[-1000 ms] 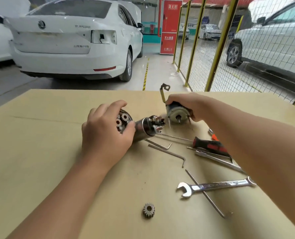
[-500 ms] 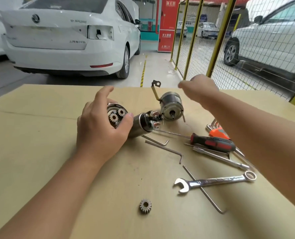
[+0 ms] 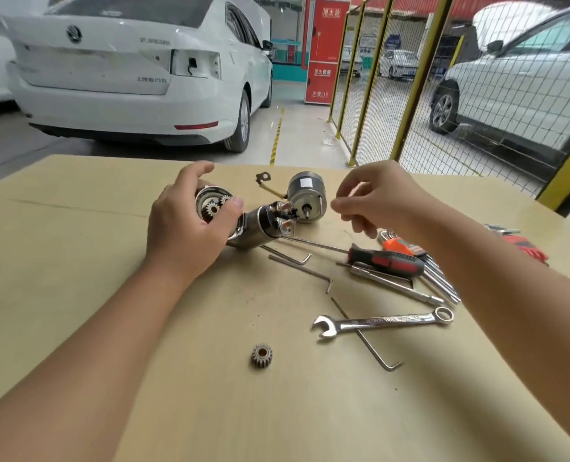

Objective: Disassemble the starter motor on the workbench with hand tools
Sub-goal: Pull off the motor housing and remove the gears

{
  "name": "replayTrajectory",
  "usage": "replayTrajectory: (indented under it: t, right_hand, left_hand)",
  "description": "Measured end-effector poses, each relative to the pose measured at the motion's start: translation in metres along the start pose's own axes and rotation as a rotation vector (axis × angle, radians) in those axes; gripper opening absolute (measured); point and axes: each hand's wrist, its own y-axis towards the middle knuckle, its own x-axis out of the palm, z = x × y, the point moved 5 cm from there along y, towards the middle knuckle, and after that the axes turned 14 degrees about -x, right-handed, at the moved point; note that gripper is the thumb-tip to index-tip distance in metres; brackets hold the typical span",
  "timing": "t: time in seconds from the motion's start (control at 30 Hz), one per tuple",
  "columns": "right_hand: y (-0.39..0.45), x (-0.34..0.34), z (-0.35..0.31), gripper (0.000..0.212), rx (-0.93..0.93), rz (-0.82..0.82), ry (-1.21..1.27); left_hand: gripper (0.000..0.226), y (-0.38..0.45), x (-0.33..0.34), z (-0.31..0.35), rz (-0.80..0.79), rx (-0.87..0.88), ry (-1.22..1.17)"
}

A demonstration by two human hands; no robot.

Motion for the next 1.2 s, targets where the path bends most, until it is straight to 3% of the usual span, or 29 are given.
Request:
replayTrajectory:
  t: [0.23, 0.33, 0.47, 0.57, 0.67, 0.8, 0.93, 1.0, 1.07, 1.13, 1.2]
  right_hand:
    - [-0.029, 0.041, -0.015, 0.006, -0.026, -0.037, 0.286]
    - [-0.037, 0.049, -0.015, 0.012, -0.142, -0.072, 0.122]
    - [-0.027, 0.034, -0.011, 0.018, -0.243, 0.114, -0.093]
    - [0.012, 0.022, 0.012, 0.013, -0.023, 0.163, -0.060]
    - [0.045, 0.028, 0.037, 0.007, 0.198, 0.005, -0.085]
    - [0.063, 0.040, 0.059, 0.010, 0.266, -0.064, -0.089]
    - [0.063, 0.038, 0.064, 0.008, 0.287, -0.078, -0.167]
    - [0.057, 0.030, 0.057, 0.015, 0.244, -0.051, -0.294]
    - [0.047, 0.020, 0.038, 0.021, 0.087, 0.102, -0.385]
    - [0.025, 0.017, 0.007, 0.022, -0.106, 0.261, -0.212]
    - [0.001, 0.029, -0.018, 0.023, -0.247, 0.202, 0.056]
  left_hand:
    - [0.056, 0.002, 0.001, -0.006, -0.060, 0.051, 0.041]
    - [0.063, 0.006, 0.000, -0.011, -0.143, 0.083, 0.090]
    - [0.070, 0.008, -0.001, -0.013, -0.182, 0.091, 0.080]
    - [0.065, 0.007, 0.000, -0.011, -0.148, 0.092, 0.050]
    - [0.064, 0.007, 0.001, -0.011, -0.133, 0.079, 0.038]
    - [0.071, 0.007, 0.001, -0.013, -0.137, 0.080, 0.036]
    - [0.101, 0.012, -0.002, -0.017, -0.242, 0.067, 0.087]
    - [0.114, 0.015, -0.003, -0.020, -0.315, 0.083, 0.123]
    - [0.115, 0.018, -0.003, -0.024, -0.322, 0.120, 0.144]
    - [0.102, 0.019, -0.002, -0.024, -0.276, 0.163, 0.135]
    - [0.091, 0.019, -0.002, -0.022, -0.260, 0.205, 0.130]
